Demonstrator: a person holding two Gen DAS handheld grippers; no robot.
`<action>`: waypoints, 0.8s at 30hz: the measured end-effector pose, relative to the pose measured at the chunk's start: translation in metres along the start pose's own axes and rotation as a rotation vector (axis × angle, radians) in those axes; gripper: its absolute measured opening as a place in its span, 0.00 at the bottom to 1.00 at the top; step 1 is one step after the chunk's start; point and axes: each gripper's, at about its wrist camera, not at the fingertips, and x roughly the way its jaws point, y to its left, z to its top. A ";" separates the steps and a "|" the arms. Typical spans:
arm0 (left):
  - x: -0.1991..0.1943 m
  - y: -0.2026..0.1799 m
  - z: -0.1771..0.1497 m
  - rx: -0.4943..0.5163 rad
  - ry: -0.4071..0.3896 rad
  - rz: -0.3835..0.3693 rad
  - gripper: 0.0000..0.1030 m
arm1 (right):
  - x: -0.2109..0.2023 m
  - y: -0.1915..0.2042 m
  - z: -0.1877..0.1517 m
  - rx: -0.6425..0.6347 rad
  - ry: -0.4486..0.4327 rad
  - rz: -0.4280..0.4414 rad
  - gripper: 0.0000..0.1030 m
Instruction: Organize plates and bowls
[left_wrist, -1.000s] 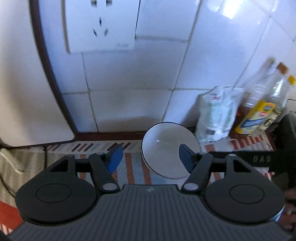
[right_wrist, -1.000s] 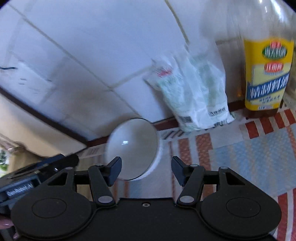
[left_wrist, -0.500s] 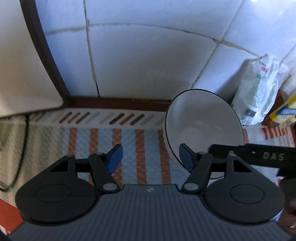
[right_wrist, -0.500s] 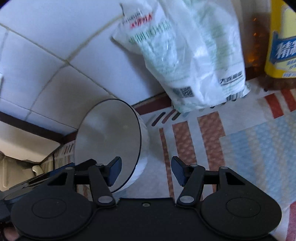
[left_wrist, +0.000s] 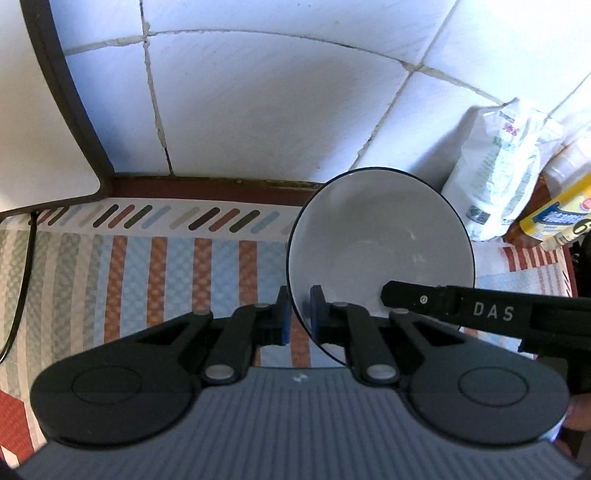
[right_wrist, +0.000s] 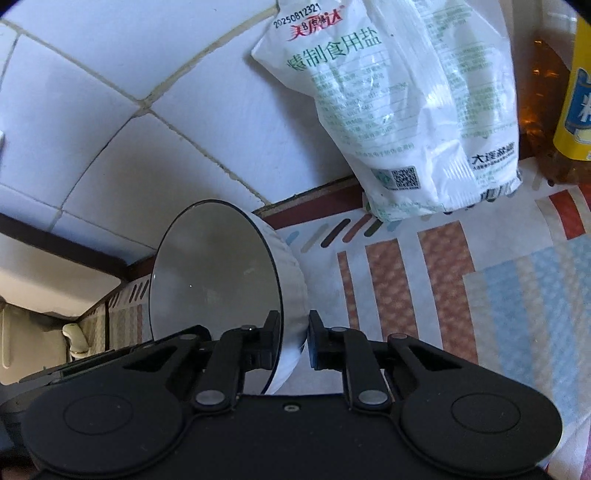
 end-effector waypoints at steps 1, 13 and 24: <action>-0.003 -0.002 -0.002 0.001 -0.002 0.004 0.08 | -0.002 -0.001 0.000 0.000 0.001 0.002 0.18; -0.062 -0.019 -0.027 -0.026 -0.023 0.000 0.08 | -0.066 -0.007 -0.015 -0.010 -0.019 0.014 0.18; -0.121 -0.060 -0.057 0.029 -0.098 0.009 0.09 | -0.135 -0.004 -0.042 -0.069 -0.056 0.033 0.18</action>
